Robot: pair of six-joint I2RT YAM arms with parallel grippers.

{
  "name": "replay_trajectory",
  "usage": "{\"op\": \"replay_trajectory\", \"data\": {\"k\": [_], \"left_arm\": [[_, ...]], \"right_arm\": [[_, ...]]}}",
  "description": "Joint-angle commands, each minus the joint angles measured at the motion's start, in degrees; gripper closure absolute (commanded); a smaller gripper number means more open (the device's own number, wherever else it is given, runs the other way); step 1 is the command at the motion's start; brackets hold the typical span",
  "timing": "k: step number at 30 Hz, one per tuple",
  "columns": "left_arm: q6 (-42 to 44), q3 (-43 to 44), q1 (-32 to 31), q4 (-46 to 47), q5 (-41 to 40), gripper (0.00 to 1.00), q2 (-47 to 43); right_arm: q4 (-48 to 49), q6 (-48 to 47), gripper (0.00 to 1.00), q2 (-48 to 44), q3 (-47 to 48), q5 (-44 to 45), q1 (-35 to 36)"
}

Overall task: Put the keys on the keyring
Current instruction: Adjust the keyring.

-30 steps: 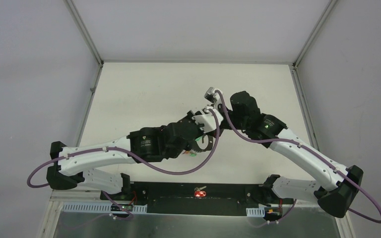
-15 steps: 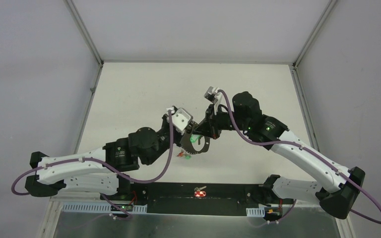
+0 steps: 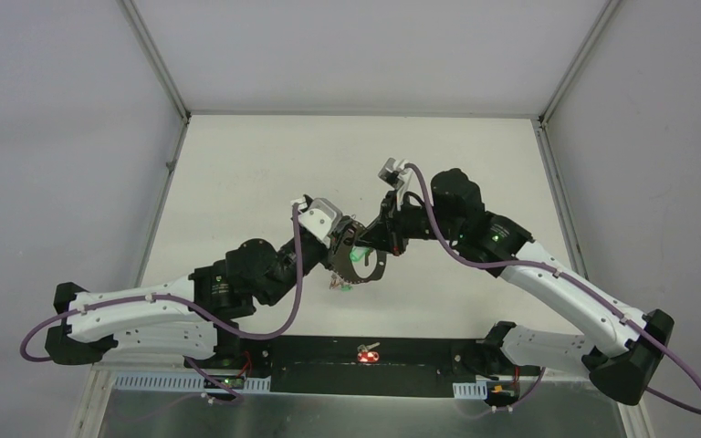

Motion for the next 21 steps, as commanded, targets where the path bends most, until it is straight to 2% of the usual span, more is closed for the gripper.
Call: {"op": "replay_trajectory", "data": {"k": [1, 4, 10, 21], "left_arm": [[-1.2, -0.6, -0.3, 4.2, -2.5, 1.0, 0.5], [-4.7, 1.5, -0.3, 2.3, -7.0, 1.0, 1.7], [-11.3, 9.0, -0.3, -10.4, -11.0, 1.0, 6.4], [-13.6, 19.3, -0.3, -25.4, -16.3, 1.0, 14.4]], "right_arm": [[4.0, 0.4, 1.0, -2.2, 0.8, 0.4, -0.5], [2.9, -1.8, 1.0, -2.1, 1.1, -0.6, -0.5], [0.5, -6.8, 1.0, -3.1, 1.5, 0.1, -0.5], [-2.6, -11.4, 1.0, -3.1, 3.0, 1.7, -0.3]]}}
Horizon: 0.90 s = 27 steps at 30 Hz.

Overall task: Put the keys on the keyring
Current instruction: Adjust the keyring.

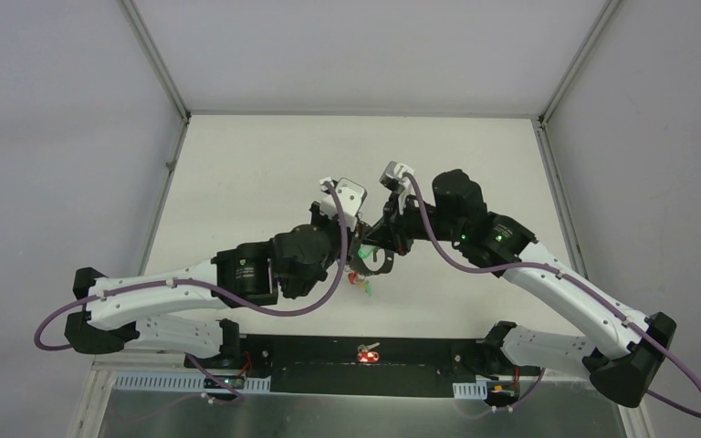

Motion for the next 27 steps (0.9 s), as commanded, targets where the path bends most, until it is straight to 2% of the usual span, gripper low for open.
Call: {"op": "replay_trajectory", "data": {"k": [1, 10, 15, 17, 19, 22, 24, 27], "left_arm": [[-0.2, 5.7, 0.1, -8.4, -5.6, 1.0, 3.3], [0.8, 8.3, 0.1, -12.6, -8.4, 1.0, 5.9], [0.0, 4.9, 0.1, -9.0, -1.5, 1.0, 2.6], [-0.7, 2.1, 0.1, -6.1, 1.9, 0.87, -0.2], [-2.0, -0.5, 0.1, -3.9, 4.4, 0.68, -3.4], [-4.9, -2.7, 0.1, -2.9, 6.7, 0.49, -7.7], [-6.2, -3.0, 0.1, -3.1, 8.2, 0.39, -10.0], [-7.9, -2.2, 0.1, -4.0, 10.2, 0.33, -12.2]], "right_arm": [[0.7, -2.8, 1.0, -2.2, 3.1, -0.5, 0.2], [-1.2, -5.1, 1.0, -2.2, 4.2, 0.8, 0.3], [-0.2, -4.3, 1.0, -2.5, 3.5, 0.2, 0.3], [0.4, -3.9, 1.0, -2.6, 3.2, -0.1, 0.3], [0.8, -2.8, 1.0, -2.5, 3.0, -0.2, 0.3], [1.1, -1.8, 1.0, -2.5, 2.5, -0.2, 0.3], [1.3, -1.4, 1.0, -2.6, 2.0, -0.3, 0.3], [1.6, -0.8, 1.0, -2.6, 1.2, -0.4, 0.3]]}}
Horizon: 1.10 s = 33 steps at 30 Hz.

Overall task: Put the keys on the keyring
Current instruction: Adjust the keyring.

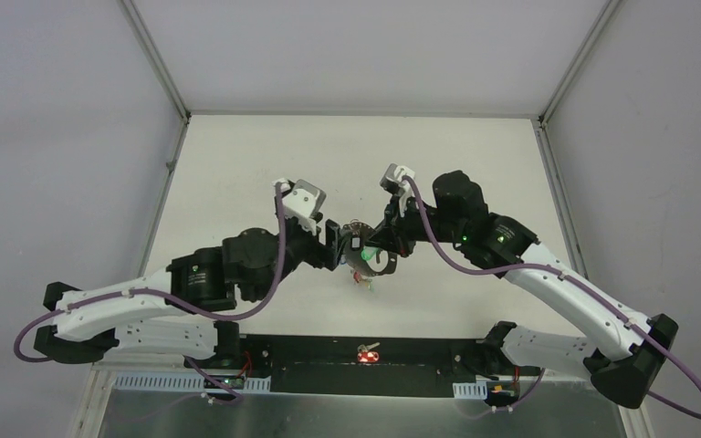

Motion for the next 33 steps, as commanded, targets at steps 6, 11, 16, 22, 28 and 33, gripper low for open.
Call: {"op": "replay_trajectory", "data": {"k": [6, 11, 16, 22, 28, 33], "left_arm": [[-11.2, 4.1, 0.1, -4.3, 5.1, 0.27, -4.1], [-15.3, 6.9, 0.2, -9.3, 7.0, 0.25, -2.7], [-19.9, 10.4, 4.6, -14.4, 13.9, 0.2, 2.7], [-30.5, 8.7, 23.4, -15.7, 37.5, 0.23, 6.5], [-37.5, 1.0, 28.1, -5.3, 46.5, 0.28, 6.7], [-43.1, -5.7, 31.1, 6.5, 53.4, 0.38, 5.5]], "right_arm": [[4.8, 4.7, 1.0, -1.7, 0.0, -3.7, -1.0], [7.6, 9.5, 1.0, -1.1, -1.9, -9.5, -5.4], [14.0, 15.1, 1.0, -1.5, -6.8, -15.5, -11.5], [18.2, 20.2, 1.0, -1.5, -10.8, -19.2, -16.4], [21.9, 24.2, 1.0, -1.5, -13.9, -20.6, -19.4], [24.3, 26.2, 1.0, -1.3, -15.3, -21.5, -20.1]]}}
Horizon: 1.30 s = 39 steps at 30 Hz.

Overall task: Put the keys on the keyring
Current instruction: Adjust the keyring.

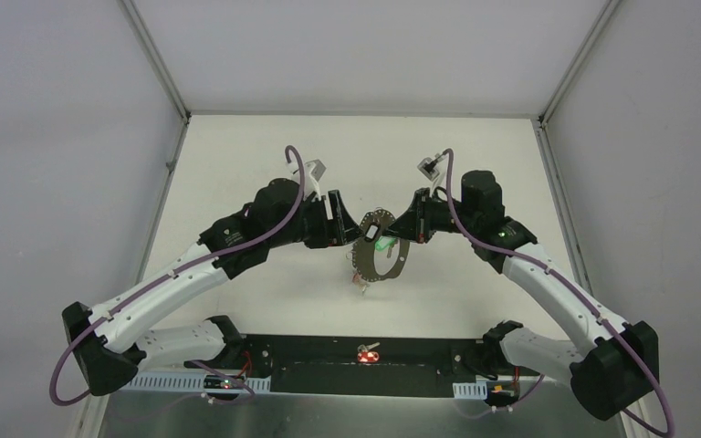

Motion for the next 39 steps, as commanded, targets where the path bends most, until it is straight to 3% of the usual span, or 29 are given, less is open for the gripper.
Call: {"op": "replay_trajectory", "data": {"k": [1, 13, 24, 30, 39], "left_arm": [[-8.3, -4.9, 2.6, 14.9, 10.2, 0.4, -2.0], [-10.2, -6.7, 7.6, 24.2, 16.5, 0.54, 0.3], [-8.9, -1.8, 9.5, 17.8, 18.3, 0.58, 6.4], [-10.4, -1.9, 9.5, 20.5, 19.3, 0.59, 7.8], [-11.8, 0.2, 9.5, 23.5, 22.1, 0.68, 10.5]], "right_arm": [[8.1, 4.3, 1.0, -1.1, -0.5, -3.3, -0.5], [8.5, 6.3, 1.0, -0.7, -1.4, -5.6, -0.6], [8.5, 6.4, 1.0, -0.7, -1.6, -6.6, -0.6], [8.5, 6.3, 1.0, -0.6, -1.6, -7.1, -0.6], [8.5, 5.9, 1.0, -0.7, -1.8, -7.3, -0.5]]}}
